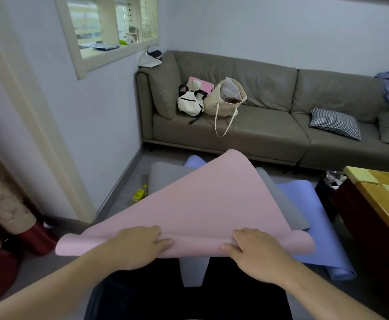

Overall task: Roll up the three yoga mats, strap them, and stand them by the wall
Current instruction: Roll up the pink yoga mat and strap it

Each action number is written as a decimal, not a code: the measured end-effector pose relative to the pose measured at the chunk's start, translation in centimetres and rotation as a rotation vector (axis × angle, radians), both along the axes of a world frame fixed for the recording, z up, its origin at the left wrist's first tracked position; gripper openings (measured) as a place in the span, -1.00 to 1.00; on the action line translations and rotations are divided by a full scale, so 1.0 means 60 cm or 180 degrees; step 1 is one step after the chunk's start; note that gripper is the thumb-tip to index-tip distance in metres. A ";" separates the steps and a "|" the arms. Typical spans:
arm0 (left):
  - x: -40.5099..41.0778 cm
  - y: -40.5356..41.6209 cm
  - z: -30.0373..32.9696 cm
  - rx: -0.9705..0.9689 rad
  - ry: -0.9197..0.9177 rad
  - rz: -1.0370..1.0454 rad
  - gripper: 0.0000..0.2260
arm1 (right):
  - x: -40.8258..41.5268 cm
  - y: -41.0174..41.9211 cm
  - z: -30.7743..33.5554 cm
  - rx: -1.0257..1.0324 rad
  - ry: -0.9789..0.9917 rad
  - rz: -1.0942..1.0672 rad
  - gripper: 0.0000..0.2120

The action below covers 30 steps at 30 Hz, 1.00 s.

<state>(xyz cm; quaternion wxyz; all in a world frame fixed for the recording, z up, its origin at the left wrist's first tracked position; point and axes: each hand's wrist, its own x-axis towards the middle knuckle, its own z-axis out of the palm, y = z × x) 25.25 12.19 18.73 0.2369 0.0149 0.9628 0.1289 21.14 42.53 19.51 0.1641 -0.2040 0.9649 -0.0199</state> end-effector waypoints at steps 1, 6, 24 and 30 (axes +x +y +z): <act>0.001 0.002 -0.003 -0.0054 0.0052 -0.0035 -0.62 | 0.004 -0.001 -0.001 0.0022 -0.0024 -0.0007 -0.63; 0.013 0.011 -0.011 -0.0036 0.0372 -0.0289 -0.77 | -0.010 -0.011 -0.001 0.0144 -0.0139 -0.0033 -0.64; 0.028 0.028 -0.051 -0.0426 0.1215 0.0017 -0.61 | 0.015 -0.022 -0.010 0.0197 0.0429 0.0001 -0.35; 0.013 -0.024 -0.070 -0.0511 0.2459 -0.0310 -0.64 | 0.018 -0.048 0.013 0.0047 0.0403 -0.0029 -0.37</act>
